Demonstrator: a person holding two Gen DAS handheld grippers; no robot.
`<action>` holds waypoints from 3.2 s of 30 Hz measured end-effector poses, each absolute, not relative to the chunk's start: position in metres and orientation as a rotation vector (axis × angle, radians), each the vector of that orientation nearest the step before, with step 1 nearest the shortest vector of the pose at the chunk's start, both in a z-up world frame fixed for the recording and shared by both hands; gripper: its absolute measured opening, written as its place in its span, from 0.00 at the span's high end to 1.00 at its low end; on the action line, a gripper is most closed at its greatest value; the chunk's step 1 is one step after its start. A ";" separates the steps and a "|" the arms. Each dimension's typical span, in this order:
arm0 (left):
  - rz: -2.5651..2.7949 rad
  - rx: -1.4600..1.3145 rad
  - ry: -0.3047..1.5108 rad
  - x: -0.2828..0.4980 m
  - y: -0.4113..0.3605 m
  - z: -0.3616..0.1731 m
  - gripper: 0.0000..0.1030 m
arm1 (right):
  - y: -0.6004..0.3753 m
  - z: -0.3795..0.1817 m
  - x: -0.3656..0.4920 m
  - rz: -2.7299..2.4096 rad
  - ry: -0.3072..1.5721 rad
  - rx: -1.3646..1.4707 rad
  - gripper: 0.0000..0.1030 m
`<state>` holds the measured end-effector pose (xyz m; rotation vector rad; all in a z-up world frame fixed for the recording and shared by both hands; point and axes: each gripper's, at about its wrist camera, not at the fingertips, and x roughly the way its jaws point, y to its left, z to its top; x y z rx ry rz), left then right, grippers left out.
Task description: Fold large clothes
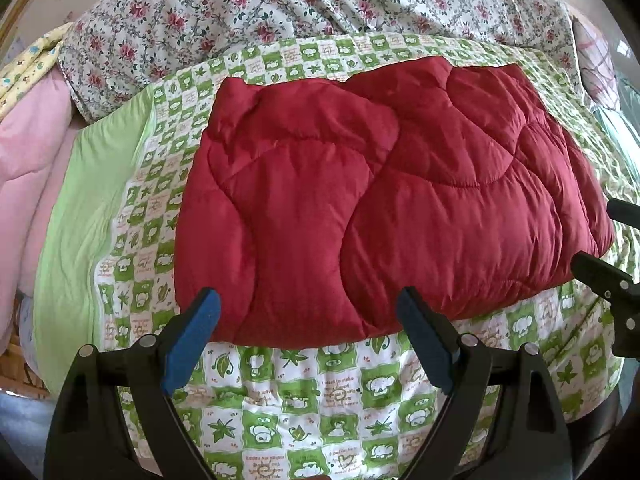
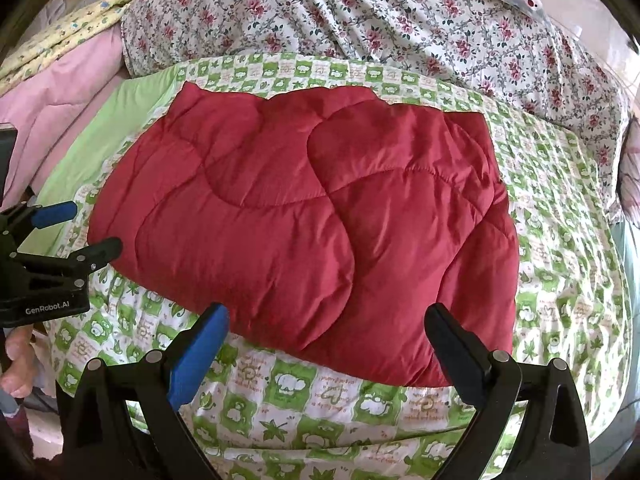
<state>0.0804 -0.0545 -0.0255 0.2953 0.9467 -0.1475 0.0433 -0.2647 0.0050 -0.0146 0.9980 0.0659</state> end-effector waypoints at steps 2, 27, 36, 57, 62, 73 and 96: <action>-0.148 0.293 0.948 0.082 -0.055 -0.025 0.12 | -0.265 0.005 0.045 0.064 1.000 -0.015 0.04; -0.158 0.283 0.946 0.084 -0.059 -0.024 0.12 | -0.269 0.004 0.050 0.072 1.001 -0.012 0.04; -0.162 0.283 0.946 0.083 -0.060 -0.023 0.12 | -0.269 0.004 0.049 0.071 1.000 -0.013 0.04; -0.169 0.292 0.932 0.083 -0.061 -0.021 0.12 | -0.269 0.007 0.046 0.063 0.994 -0.010 0.04; -0.170 0.292 0.927 0.082 -0.061 -0.019 0.12 | -0.267 0.011 0.044 0.059 0.990 -0.011 0.04; -0.172 0.301 0.920 0.083 -0.064 -0.018 0.12 | -0.267 0.013 0.043 0.055 0.988 -0.009 0.04; -0.173 0.306 0.909 0.082 -0.064 -0.016 0.12 | -0.268 0.015 0.043 0.051 0.986 -0.006 0.04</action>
